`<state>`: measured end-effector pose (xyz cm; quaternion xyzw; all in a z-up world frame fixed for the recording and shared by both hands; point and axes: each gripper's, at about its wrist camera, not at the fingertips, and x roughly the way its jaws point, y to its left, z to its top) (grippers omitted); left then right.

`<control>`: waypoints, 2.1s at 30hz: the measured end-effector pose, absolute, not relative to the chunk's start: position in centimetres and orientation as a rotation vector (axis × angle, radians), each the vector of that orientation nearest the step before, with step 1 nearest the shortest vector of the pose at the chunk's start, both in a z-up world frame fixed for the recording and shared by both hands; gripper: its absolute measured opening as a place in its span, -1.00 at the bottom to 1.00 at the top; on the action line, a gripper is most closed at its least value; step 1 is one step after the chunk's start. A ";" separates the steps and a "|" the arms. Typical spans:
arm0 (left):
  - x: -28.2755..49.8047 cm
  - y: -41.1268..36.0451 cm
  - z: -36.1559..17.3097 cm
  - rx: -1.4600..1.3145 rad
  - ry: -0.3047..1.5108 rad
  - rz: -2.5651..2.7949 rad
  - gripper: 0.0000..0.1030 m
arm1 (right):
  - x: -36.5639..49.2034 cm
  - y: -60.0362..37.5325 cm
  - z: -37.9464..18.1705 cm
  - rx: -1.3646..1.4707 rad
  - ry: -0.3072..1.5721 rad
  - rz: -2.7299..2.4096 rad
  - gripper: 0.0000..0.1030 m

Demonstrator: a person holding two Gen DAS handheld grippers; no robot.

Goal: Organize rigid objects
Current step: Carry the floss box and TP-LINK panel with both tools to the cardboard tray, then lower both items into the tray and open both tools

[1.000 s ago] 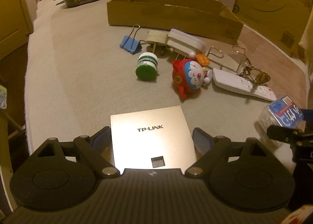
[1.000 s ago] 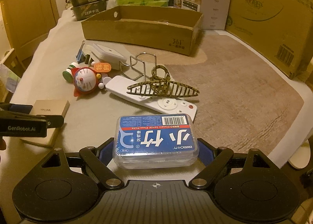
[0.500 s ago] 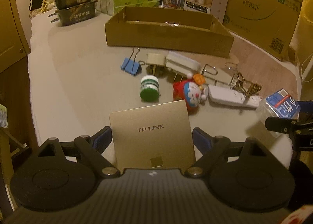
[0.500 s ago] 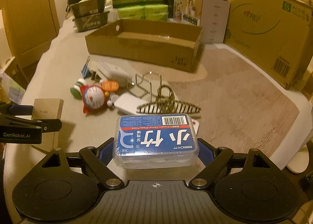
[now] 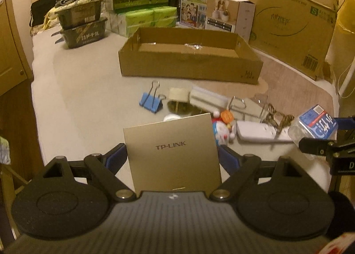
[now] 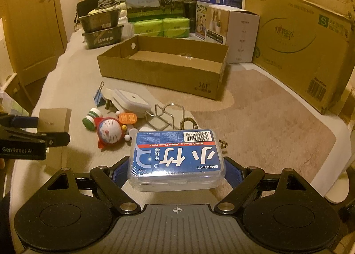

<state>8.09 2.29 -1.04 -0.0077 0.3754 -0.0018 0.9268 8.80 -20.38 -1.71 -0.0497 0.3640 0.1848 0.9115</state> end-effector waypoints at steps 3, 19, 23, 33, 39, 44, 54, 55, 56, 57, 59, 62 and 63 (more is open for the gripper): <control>9.6 2.7 -0.1 -0.010 0.751 -0.012 0.68 | 9.6 -20.3 -1.2 -0.100 0.741 0.386 0.66; 24.9 4.9 4.6 -0.007 0.655 -0.053 0.68 | 24.8 -19.1 2.9 0.012 0.657 0.374 0.66; 28.9 5.6 4.3 -0.002 0.647 -0.091 0.68 | 29.3 -19.0 2.4 0.055 0.686 0.359 0.66; 35.3 5.9 1.2 0.051 0.686 -0.114 0.69 | 35.4 -18.5 -0.2 0.091 0.758 0.323 0.66; 37.0 6.0 -0.2 0.051 0.707 -0.126 0.69 | 36.7 -18.0 -1.6 0.096 0.777 0.310 0.66; 38.1 6.2 -0.6 0.029 0.720 -0.122 0.68 | 37.4 -17.6 -2.2 0.095 0.779 0.306 0.66; 36.9 7.0 -0.4 0.001 0.712 -0.105 0.79 | 37.6 -17.4 -2.5 0.100 0.767 0.319 0.66; 36.6 7.1 -0.3 -0.004 0.710 -0.102 0.79 | 37.5 -17.4 -2.4 0.101 0.761 0.316 0.66; 36.2 7.3 -0.2 -0.008 0.707 -0.095 0.79 | 37.4 -17.6 -2.2 0.102 0.755 0.313 0.66; 35.9 7.3 -0.1 -0.009 0.704 -0.092 0.79 | 37.2 -17.7 -2.0 0.104 0.751 0.309 0.66; 35.0 7.5 0.3 -0.015 0.695 -0.085 0.79 | 36.8 -17.9 -1.5 0.108 0.747 0.305 0.66; 33.4 7.5 1.0 -0.018 0.685 -0.080 0.79 | 35.5 -18.3 -0.7 0.099 0.733 0.297 0.66; 32.8 7.5 1.3 -0.021 0.682 -0.075 0.79 | 35.1 -18.4 -0.4 0.101 0.731 0.297 0.66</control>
